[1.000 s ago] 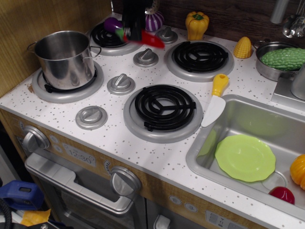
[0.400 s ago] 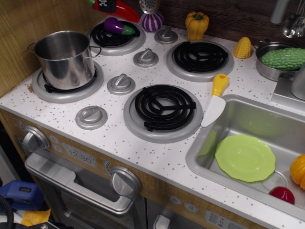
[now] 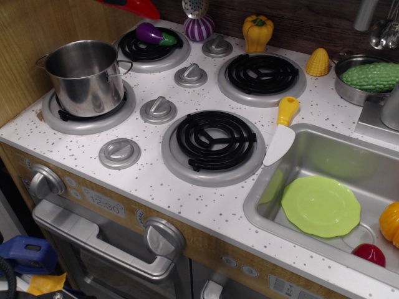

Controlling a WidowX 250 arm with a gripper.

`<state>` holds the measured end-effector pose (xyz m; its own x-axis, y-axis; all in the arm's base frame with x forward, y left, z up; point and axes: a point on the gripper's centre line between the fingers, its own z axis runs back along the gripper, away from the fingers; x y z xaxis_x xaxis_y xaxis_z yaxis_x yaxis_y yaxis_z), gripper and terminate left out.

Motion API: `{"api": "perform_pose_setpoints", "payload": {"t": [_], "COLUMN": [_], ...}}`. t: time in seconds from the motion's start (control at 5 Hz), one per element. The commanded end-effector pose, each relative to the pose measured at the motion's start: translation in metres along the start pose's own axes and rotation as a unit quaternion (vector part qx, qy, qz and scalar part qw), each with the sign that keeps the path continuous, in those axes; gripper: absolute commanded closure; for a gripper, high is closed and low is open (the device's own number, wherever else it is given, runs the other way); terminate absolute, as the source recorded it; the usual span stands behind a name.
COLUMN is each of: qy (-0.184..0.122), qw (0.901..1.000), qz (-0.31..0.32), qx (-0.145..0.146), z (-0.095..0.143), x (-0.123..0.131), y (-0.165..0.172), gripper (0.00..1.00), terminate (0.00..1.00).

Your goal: Put pepper in pot or pan

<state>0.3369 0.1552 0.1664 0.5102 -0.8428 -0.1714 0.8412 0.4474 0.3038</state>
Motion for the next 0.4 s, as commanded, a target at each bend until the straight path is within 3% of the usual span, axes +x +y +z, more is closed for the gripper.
{"api": "perform_pose_setpoints", "payload": {"t": [0.0,0.2], "qy": [-0.004,0.005], "qw": [0.9988,0.9983], "qz": [0.029,0.028], "qx": [0.039,0.050], "z": [0.010,-0.001], "x": [-0.035,-0.047], "y": [-0.005,-0.013], "gripper": [1.00,1.00], "terminate": [0.00,1.00]}}
